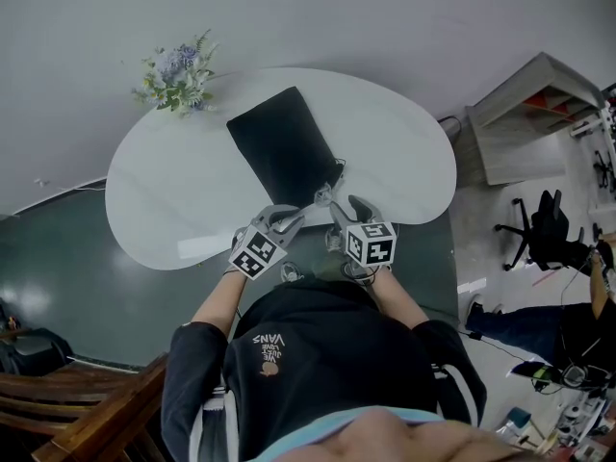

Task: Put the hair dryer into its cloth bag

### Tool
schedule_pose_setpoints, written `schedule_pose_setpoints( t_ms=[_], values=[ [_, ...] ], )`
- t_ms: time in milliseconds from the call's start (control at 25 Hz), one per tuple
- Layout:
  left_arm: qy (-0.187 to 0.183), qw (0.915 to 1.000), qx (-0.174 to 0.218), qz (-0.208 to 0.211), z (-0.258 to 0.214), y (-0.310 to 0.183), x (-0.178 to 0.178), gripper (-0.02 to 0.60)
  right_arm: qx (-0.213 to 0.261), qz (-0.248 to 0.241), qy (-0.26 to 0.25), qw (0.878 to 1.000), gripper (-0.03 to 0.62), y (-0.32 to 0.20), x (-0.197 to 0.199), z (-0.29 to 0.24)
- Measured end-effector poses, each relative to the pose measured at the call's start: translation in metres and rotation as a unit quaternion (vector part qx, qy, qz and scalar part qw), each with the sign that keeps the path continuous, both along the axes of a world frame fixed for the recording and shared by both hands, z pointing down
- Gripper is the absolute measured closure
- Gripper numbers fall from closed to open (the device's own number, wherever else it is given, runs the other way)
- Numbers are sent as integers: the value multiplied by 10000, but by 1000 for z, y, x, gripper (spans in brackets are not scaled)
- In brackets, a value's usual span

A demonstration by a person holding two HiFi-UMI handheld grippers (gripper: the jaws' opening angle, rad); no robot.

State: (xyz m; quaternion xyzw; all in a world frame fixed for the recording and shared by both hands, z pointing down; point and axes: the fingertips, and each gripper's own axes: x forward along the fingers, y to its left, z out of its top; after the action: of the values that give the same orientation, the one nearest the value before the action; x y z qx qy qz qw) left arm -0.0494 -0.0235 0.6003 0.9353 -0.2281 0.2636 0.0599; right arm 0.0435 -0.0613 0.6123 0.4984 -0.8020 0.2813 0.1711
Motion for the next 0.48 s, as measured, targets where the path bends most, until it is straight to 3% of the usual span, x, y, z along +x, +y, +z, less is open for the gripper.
schedule_pose_setpoints(
  t_ms=[360, 440, 480],
  values=[
    [390, 9964, 376, -657, -22, 9, -21, 531, 466, -60, 38, 9989, 378, 14, -6, -21],
    [493, 9947, 413, -805, -27, 12, -27, 532, 594, -57, 111, 9982, 406, 17, -5, -27],
    [540, 9938, 435, -873, -29, 14, -29, 533, 659, -45, 148, 9977, 455, 18, -5, -30]
  ],
)
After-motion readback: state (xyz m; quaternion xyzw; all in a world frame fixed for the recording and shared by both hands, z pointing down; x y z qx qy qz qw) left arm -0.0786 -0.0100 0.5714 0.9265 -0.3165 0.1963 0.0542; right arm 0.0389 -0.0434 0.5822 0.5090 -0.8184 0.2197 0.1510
